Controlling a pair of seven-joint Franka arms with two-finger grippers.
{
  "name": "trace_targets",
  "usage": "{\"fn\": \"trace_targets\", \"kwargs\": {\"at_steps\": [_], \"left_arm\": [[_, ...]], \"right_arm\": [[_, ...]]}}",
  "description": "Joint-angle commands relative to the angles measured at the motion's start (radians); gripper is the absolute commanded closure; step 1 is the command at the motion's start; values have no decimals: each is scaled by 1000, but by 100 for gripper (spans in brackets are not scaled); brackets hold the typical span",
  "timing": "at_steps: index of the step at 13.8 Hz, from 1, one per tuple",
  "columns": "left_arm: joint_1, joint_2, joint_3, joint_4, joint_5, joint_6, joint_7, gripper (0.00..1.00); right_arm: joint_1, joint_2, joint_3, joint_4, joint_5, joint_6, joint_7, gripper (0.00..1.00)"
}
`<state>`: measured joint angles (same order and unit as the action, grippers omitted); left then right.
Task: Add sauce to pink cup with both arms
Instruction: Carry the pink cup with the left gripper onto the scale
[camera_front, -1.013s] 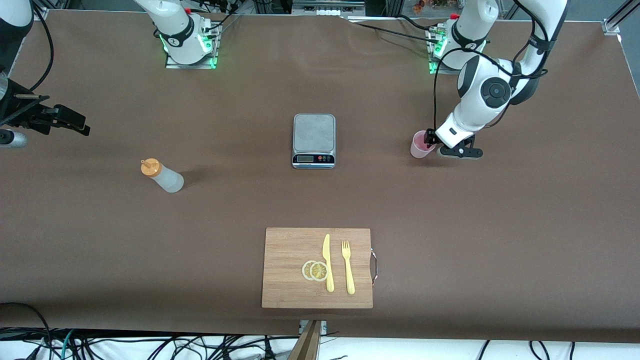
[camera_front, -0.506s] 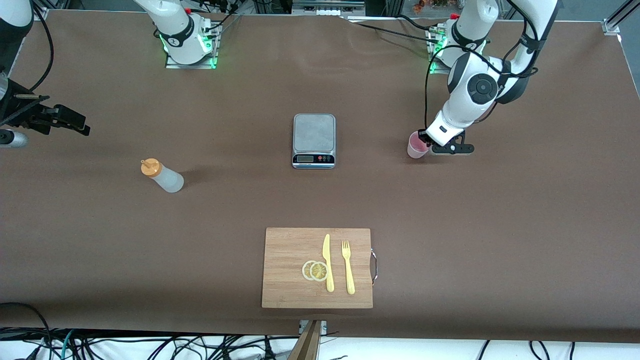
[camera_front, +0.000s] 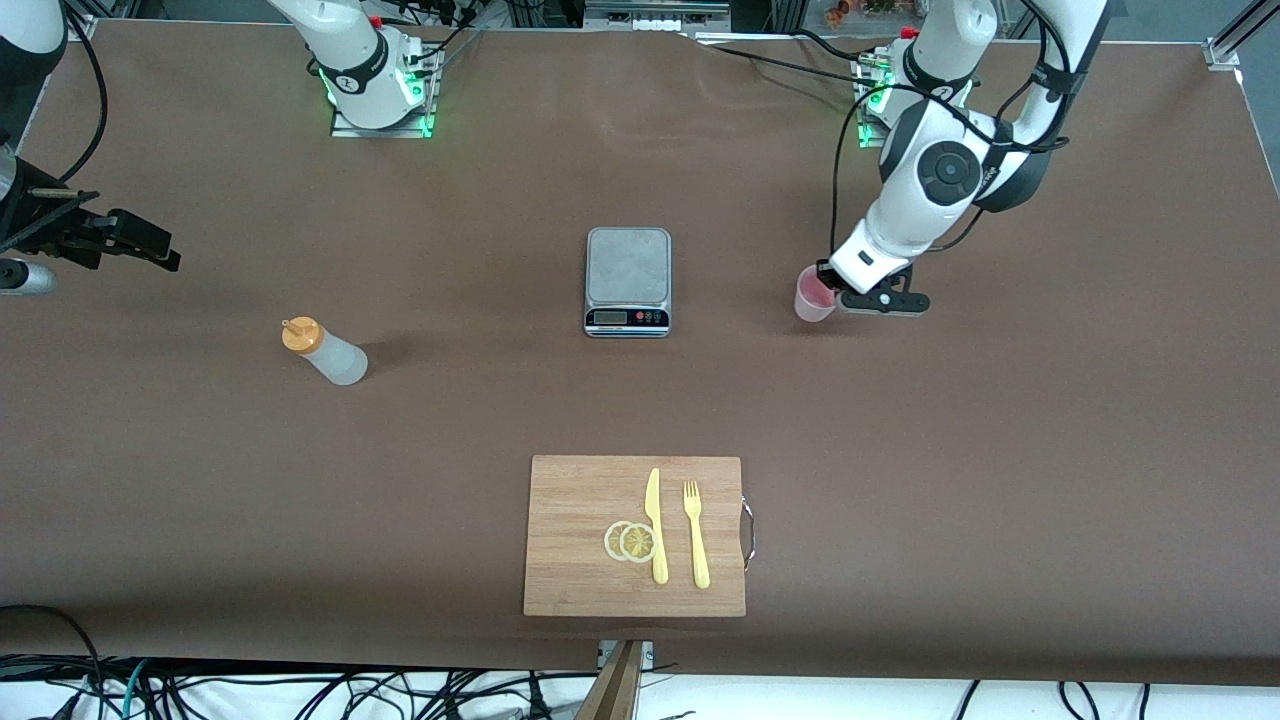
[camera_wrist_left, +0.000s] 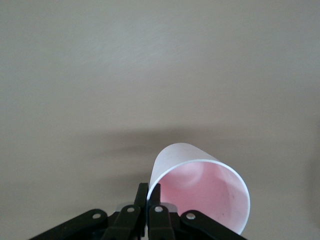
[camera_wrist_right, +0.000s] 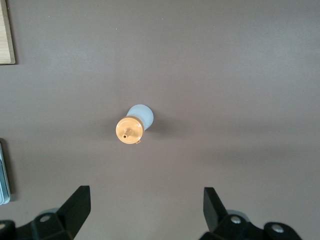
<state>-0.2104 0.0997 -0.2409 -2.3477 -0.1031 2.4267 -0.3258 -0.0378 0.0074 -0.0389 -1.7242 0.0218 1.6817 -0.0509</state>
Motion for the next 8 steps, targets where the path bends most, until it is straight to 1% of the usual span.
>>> {"fn": "trace_targets", "kwargs": {"at_steps": [1, 3, 4, 6, 8], "left_arm": [[-20, 21, -75, 122, -30, -80, -76, 100], [-32, 55, -128, 148, -30, -78, -157, 100], [-49, 75, -142, 171, -30, -78, -185, 100], [-102, 103, -150, 195, -30, -71, -267, 100], [-154, 142, -152, 249, -29, -70, -366, 100]], "right_arm": [[-5, 10, 2, 26, 4, -20, 5, 0], [-5, 10, 4, 25, 4, -22, 3, 0], [-5, 10, 2, 26, 4, -22, 3, 0], [-5, 10, 4, 25, 4, -22, 3, 0], [-5, 10, 2, 26, 4, -22, 3, 0]]}}
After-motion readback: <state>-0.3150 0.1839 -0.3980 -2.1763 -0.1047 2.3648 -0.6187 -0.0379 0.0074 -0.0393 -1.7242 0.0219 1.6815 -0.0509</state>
